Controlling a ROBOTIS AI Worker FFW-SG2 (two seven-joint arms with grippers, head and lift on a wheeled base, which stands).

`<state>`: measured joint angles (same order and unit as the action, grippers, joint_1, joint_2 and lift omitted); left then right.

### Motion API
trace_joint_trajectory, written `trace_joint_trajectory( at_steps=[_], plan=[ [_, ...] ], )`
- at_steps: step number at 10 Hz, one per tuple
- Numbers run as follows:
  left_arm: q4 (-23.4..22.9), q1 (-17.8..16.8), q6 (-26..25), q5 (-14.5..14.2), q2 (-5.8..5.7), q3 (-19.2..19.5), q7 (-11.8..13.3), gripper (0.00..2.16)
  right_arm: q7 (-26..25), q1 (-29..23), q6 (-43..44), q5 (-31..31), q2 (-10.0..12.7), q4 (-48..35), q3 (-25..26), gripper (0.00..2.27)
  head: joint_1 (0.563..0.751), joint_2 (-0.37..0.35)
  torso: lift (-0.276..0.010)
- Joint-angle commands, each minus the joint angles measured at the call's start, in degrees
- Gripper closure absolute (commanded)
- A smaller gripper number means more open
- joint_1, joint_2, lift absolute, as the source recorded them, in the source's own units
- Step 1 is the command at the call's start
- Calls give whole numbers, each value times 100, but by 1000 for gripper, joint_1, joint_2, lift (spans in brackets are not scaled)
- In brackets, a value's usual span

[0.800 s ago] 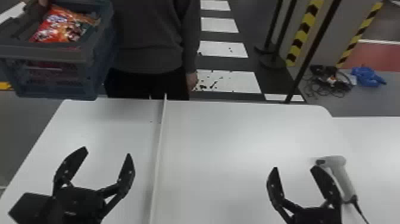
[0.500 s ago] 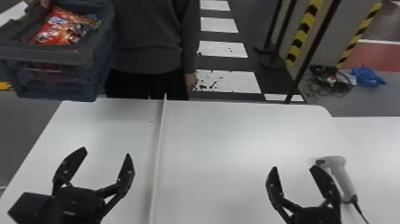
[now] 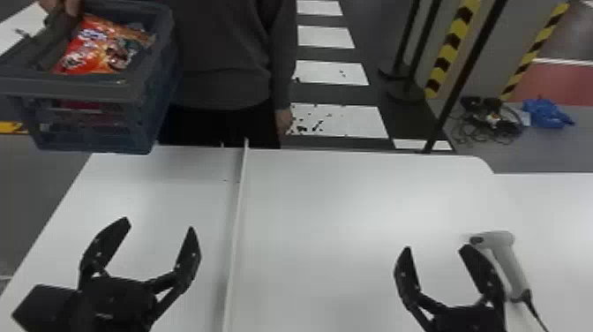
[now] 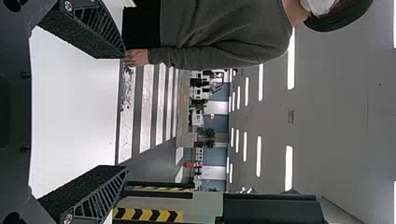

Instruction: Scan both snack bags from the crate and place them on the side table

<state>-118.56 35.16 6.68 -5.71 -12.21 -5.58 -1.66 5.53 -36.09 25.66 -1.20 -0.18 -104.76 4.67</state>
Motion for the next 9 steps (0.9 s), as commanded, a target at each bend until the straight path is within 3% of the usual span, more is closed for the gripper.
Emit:
trace_joint_trajectory(
  at_steps=[1,9],
  plan=[
    [-9,0,4,0,0,-5,8,83,0,-3,-13,6,23,-9,-2,76,695,-84,-98],
    [-44,-9,4,9,0,-31,43,83,0,23,-31,32,23,44,-2,76,695,-92,-98]
  ],
)
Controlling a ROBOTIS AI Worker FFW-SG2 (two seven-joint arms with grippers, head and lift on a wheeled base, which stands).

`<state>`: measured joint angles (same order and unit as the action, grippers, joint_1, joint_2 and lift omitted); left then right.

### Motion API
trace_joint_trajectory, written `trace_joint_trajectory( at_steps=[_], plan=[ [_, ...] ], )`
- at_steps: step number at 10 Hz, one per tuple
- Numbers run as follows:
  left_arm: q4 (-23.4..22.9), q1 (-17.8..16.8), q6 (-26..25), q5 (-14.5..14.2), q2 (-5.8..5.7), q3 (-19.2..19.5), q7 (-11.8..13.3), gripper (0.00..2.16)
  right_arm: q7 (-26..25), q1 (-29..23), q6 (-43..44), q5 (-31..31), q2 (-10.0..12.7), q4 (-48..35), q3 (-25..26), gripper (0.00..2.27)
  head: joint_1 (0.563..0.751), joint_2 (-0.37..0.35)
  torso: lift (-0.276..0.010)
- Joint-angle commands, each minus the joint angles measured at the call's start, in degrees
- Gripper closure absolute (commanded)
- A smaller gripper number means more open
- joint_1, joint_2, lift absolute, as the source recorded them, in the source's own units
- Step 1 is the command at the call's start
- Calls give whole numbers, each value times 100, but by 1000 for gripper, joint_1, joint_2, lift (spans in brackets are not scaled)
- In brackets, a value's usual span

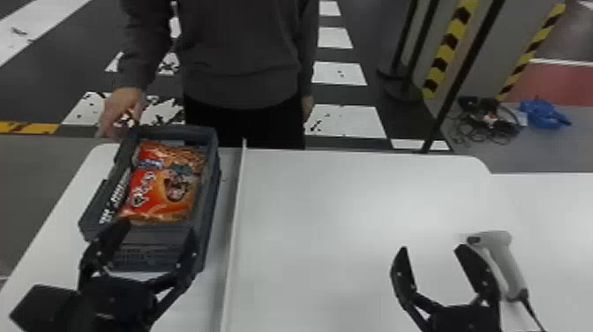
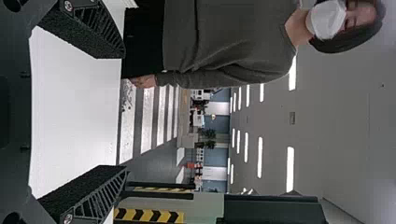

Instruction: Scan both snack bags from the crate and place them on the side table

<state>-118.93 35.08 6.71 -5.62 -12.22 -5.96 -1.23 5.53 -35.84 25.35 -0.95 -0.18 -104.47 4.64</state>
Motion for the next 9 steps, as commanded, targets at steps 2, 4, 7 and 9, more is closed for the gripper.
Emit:
trace_joint_trajectory(
  at_steps=[2,4,7,9],
  plan=[
    [-7,-63,-17,0,0,157,175,178,0,7,0,7,23,24,1,76,695,-90,-98],
    [-42,-265,-245,-35,0,429,492,211,0,7,0,15,23,24,1,76,695,-80,-98],
    [-148,-986,-1827,-106,-9,666,650,208,0,-2,0,-11,23,50,19,76,695,-51,-98],
    [-174,-1540,-2724,-229,-9,701,799,208,0,-11,-35,-2,23,41,45,76,695,-33,-98]
  ],
)
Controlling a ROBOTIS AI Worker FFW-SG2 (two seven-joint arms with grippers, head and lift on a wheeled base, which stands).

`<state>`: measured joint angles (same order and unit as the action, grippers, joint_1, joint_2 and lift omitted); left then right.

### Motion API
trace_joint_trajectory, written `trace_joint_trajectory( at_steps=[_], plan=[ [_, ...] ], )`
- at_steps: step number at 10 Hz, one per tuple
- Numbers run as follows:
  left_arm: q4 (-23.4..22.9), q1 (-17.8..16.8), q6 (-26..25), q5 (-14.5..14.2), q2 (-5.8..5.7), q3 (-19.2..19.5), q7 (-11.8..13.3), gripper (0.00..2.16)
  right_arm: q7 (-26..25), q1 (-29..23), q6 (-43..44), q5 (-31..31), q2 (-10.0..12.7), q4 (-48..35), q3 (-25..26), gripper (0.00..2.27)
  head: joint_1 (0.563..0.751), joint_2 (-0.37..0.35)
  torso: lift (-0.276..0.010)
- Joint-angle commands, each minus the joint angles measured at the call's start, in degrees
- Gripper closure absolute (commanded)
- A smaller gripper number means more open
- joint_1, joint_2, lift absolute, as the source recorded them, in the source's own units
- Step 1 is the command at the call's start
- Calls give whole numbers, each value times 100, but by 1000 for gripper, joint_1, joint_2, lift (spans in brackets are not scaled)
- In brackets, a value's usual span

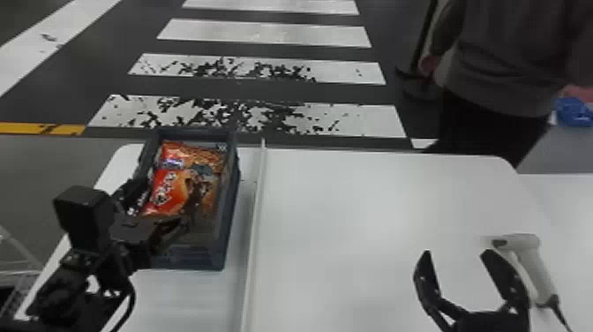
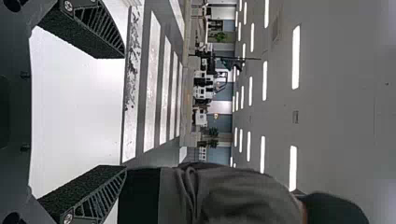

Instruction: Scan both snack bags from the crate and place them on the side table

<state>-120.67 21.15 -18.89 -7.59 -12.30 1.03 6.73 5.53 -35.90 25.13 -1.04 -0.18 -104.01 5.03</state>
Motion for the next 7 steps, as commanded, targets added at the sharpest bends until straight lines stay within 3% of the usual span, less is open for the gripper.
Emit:
trace_joint_trajectory(
  at_steps=[1,2,4,7],
  plan=[
    [17,-453,-656,-50,0,73,56,208,0,-14,-13,16,23,-5,15,76,695,-33,-98],
    [105,-761,-1078,-59,-9,187,135,205,0,-14,-30,25,23,-22,15,76,695,-33,-98],
    [650,-1491,-1887,-67,-211,196,302,205,0,-14,-118,51,23,-31,33,76,695,-9,-98],
    [1775,-2449,-2379,-6,-352,-24,689,205,0,-14,-153,60,23,-22,77,76,695,13,-98]
  ],
)
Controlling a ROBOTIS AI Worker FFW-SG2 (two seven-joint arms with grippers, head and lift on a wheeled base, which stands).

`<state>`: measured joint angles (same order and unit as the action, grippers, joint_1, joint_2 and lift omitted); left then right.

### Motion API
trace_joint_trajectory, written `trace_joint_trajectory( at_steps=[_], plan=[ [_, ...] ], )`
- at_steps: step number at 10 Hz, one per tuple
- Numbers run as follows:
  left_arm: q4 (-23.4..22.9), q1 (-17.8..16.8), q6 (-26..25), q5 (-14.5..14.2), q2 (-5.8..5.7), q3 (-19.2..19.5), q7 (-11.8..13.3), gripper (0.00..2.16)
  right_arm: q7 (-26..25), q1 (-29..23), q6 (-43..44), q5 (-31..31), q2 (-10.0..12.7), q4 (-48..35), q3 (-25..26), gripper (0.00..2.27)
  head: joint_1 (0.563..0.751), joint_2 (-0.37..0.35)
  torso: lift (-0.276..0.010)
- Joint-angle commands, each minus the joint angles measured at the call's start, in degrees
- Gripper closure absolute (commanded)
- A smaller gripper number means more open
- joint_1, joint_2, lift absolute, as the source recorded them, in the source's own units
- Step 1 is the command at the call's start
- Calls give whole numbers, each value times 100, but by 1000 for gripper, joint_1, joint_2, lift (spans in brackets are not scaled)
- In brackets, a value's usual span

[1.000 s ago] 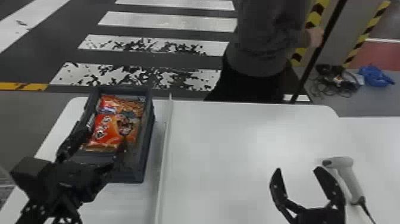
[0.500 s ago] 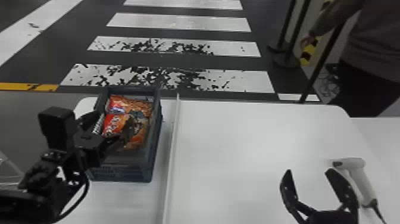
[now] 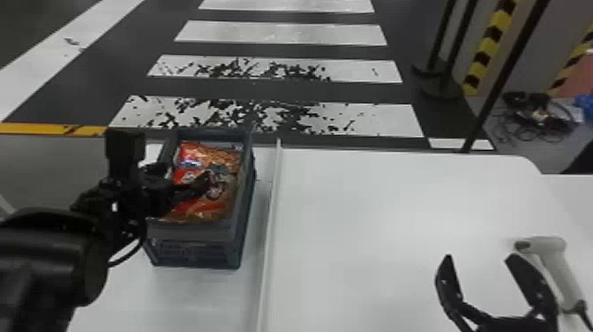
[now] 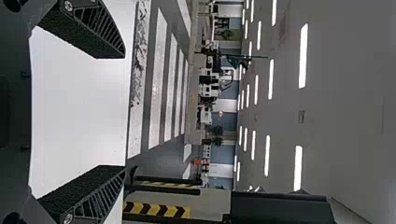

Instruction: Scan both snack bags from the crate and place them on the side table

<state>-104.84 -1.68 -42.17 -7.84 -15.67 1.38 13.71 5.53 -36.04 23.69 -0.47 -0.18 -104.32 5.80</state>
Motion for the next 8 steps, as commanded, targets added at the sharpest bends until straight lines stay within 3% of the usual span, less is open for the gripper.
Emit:
trace_joint_trajectory(
  at_steps=[1,3,4,6,7,8],
  plan=[
    [535,-500,-227,72,-15,-199,158,205,0,0,-9,3,23,8,17,76,695,15,-98],
    [1115,-1132,-526,362,-7,-542,483,191,0,9,-9,-6,23,17,26,76,695,4,-98],
    [1308,-1414,-930,547,20,-692,641,178,0,0,-9,-6,23,8,26,76,695,-8,-98],
    [1387,-1598,-1809,837,81,-788,677,33,0,62,-27,-59,23,17,35,76,695,-20,-98],
    [1633,-1704,-1861,837,81,-806,773,29,0,62,-45,-67,23,17,35,76,695,-15,-98],
    [1809,-1827,-2231,907,152,-797,887,33,0,79,-62,-76,23,26,35,76,695,-10,-98]
  ],
)
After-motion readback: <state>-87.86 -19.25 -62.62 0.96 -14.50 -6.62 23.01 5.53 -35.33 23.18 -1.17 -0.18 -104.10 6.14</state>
